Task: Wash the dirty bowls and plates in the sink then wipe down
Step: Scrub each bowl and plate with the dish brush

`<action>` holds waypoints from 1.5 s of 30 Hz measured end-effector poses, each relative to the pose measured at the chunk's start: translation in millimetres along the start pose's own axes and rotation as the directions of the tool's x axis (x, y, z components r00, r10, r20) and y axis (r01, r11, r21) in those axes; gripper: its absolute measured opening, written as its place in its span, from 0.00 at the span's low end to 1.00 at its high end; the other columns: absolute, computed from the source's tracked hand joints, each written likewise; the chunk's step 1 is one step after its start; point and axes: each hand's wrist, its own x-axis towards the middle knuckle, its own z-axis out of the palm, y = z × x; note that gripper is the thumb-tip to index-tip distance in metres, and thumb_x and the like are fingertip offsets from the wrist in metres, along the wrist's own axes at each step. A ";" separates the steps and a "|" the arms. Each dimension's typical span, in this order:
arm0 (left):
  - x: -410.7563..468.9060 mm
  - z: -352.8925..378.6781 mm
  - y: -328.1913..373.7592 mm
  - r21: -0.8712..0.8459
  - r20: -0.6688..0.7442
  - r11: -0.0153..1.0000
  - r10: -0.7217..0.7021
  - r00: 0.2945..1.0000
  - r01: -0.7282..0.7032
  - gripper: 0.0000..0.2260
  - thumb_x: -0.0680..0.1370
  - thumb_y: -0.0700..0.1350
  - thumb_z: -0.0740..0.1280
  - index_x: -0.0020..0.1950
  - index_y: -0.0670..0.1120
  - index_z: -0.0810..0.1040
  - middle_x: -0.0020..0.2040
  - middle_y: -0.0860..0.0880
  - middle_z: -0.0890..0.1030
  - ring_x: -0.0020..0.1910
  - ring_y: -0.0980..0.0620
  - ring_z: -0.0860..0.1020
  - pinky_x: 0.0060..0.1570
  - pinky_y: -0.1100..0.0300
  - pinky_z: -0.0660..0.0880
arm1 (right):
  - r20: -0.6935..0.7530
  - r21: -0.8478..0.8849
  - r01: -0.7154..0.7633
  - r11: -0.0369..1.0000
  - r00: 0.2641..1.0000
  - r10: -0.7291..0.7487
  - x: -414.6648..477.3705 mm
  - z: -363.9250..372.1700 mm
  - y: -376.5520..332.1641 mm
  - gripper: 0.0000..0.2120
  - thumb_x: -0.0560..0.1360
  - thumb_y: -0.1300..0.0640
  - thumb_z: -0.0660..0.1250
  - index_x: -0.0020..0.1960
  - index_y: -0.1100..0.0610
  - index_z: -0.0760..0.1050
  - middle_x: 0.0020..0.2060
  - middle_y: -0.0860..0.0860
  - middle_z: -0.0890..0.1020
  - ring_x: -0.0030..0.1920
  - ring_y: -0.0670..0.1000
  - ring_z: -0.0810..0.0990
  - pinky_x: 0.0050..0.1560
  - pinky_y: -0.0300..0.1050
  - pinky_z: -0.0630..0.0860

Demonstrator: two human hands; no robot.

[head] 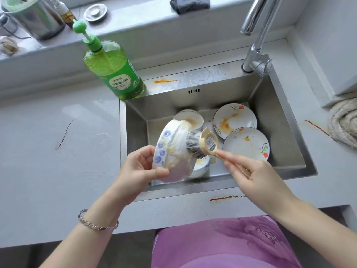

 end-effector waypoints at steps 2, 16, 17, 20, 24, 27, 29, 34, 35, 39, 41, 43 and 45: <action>-1.1 -2.4 1.8 0.024 0.025 1.000 0.000 1.000 -0.001 0.12 0.60 0.32 0.70 0.42 0.37 0.75 0.34 0.48 0.83 0.34 0.54 0.81 0.34 0.62 0.79 | 0.002 -0.026 -0.088 0.996 0.996 0.088 11.5 -5.1 10.7 0.17 0.77 0.54 0.63 0.60 0.35 0.72 0.48 0.42 0.84 0.49 0.51 0.81 0.52 0.47 0.76; -4.8 -3.5 10.0 0.114 0.331 0.992 -0.088 0.940 0.052 0.17 0.63 0.27 0.71 0.37 0.50 0.82 0.34 0.51 0.82 0.34 0.56 0.80 0.35 0.68 0.75 | 0.360 0.342 -0.155 0.927 0.933 0.023 49.1 -10.9 14.8 0.42 0.59 0.70 0.77 0.60 0.36 0.65 0.60 0.32 0.72 0.53 0.26 0.72 0.50 0.26 0.72; -5.0 -2.9 9.8 0.118 0.333 0.991 -0.098 0.938 0.062 0.14 0.64 0.29 0.70 0.38 0.48 0.82 0.34 0.51 0.82 0.34 0.57 0.80 0.35 0.68 0.75 | 0.345 0.318 -0.127 0.939 0.939 0.011 48.6 -11.1 15.8 0.43 0.59 0.69 0.78 0.60 0.35 0.64 0.60 0.32 0.71 0.55 0.27 0.72 0.53 0.27 0.72; -2.7 -2.4 13.2 0.137 0.348 0.986 -0.137 0.927 0.094 0.10 0.67 0.36 0.71 0.46 0.40 0.76 0.38 0.51 0.82 0.38 0.55 0.80 0.39 0.66 0.76 | 0.335 0.203 -0.059 0.977 0.942 -0.013 44.2 -11.2 12.6 0.49 0.57 0.63 0.80 0.68 0.37 0.60 0.62 0.30 0.68 0.63 0.30 0.67 0.57 0.28 0.69; 9.7 8.9 25.7 0.326 0.317 0.942 -0.195 0.928 0.086 0.15 0.63 0.49 0.73 0.46 0.44 0.79 0.38 0.51 0.81 0.39 0.55 0.79 0.39 0.63 0.76 | 0.282 -0.087 0.144 0.986 0.953 -0.114 36.8 -4.8 0.2 0.52 0.56 0.57 0.78 0.72 0.39 0.54 0.64 0.39 0.70 0.63 0.38 0.69 0.62 0.34 0.69; 17.4 18.0 27.2 0.427 0.284 0.901 -0.214 0.935 0.076 0.14 0.60 0.51 0.75 0.40 0.47 0.79 0.34 0.52 0.79 0.35 0.55 0.76 0.35 0.63 0.73 | 0.240 -0.257 0.270 0.928 0.948 -0.209 34.6 -0.3 -7.6 0.52 0.58 0.53 0.77 0.69 0.33 0.48 0.61 0.44 0.71 0.58 0.47 0.74 0.56 0.44 0.73; 20.0 18.4 23.0 0.420 0.235 0.904 -0.195 0.952 0.082 0.13 0.59 0.51 0.75 0.39 0.47 0.79 0.34 0.51 0.79 0.35 0.54 0.76 0.35 0.62 0.72 | 0.208 -0.240 0.222 0.945 0.963 -0.173 35.7 -4.6 -10.3 0.50 0.59 0.50 0.78 0.68 0.31 0.48 0.60 0.42 0.69 0.58 0.45 0.73 0.55 0.43 0.73; 16.7 16.7 9.8 0.297 -0.048 0.940 -0.161 0.986 0.168 0.09 0.64 0.40 0.76 0.39 0.43 0.78 0.34 0.46 0.80 0.34 0.49 0.76 0.31 0.62 0.73 | -0.073 -0.107 0.171 0.979 0.981 -0.179 24.6 -31.9 -3.8 0.18 0.74 0.40 0.62 0.63 0.29 0.63 0.48 0.42 0.77 0.49 0.43 0.75 0.52 0.45 0.73; 16.4 17.2 8.8 0.301 -0.089 0.938 -0.152 0.984 0.173 0.09 0.64 0.40 0.76 0.39 0.43 0.77 0.34 0.46 0.79 0.34 0.49 0.76 0.30 0.62 0.74 | -0.087 -0.143 0.205 0.968 0.972 -0.219 18.4 -30.9 -3.4 0.15 0.76 0.41 0.58 0.62 0.30 0.67 0.43 0.42 0.77 0.45 0.42 0.76 0.47 0.43 0.74; 16.0 24.7 8.9 0.386 -0.156 0.907 -0.114 0.981 0.167 0.12 0.61 0.41 0.77 0.41 0.42 0.79 0.32 0.47 0.79 0.32 0.52 0.76 0.30 0.58 0.74 | 0.000 -0.427 0.347 0.835 0.924 -0.383 -2.0 -0.5 -7.4 0.18 0.74 0.49 0.54 0.60 0.38 0.75 0.34 0.39 0.72 0.36 0.46 0.71 0.25 0.34 0.64; 11.9 27.5 9.5 0.386 -0.133 0.912 -0.096 0.986 0.141 0.09 0.61 0.40 0.74 0.39 0.44 0.79 0.31 0.48 0.79 0.32 0.52 0.76 0.32 0.57 0.74 | -0.045 -0.421 0.256 0.870 0.952 -0.302 9.6 1.3 -6.9 0.17 0.75 0.51 0.56 0.61 0.38 0.74 0.32 0.41 0.70 0.35 0.47 0.70 0.27 0.37 0.66; 6.7 24.7 7.8 0.369 -0.102 0.921 -0.091 0.991 0.123 0.08 0.60 0.41 0.72 0.37 0.47 0.78 0.32 0.47 0.80 0.33 0.50 0.77 0.33 0.56 0.74 | -0.059 -0.345 0.096 0.934 0.991 -0.124 28.5 -7.1 1.7 0.17 0.79 0.54 0.57 0.62 0.37 0.73 0.31 0.44 0.70 0.36 0.48 0.70 0.34 0.44 0.69; 3.2 19.5 4.7 0.346 -0.081 0.931 -0.098 0.992 0.120 0.08 0.59 0.41 0.72 0.37 0.46 0.78 0.33 0.45 0.80 0.34 0.49 0.77 0.36 0.55 0.73 | -0.019 -0.269 0.069 0.961 0.997 -0.077 26.6 -11.1 2.2 0.17 0.79 0.55 0.59 0.62 0.36 0.73 0.31 0.45 0.71 0.36 0.46 0.71 0.38 0.45 0.69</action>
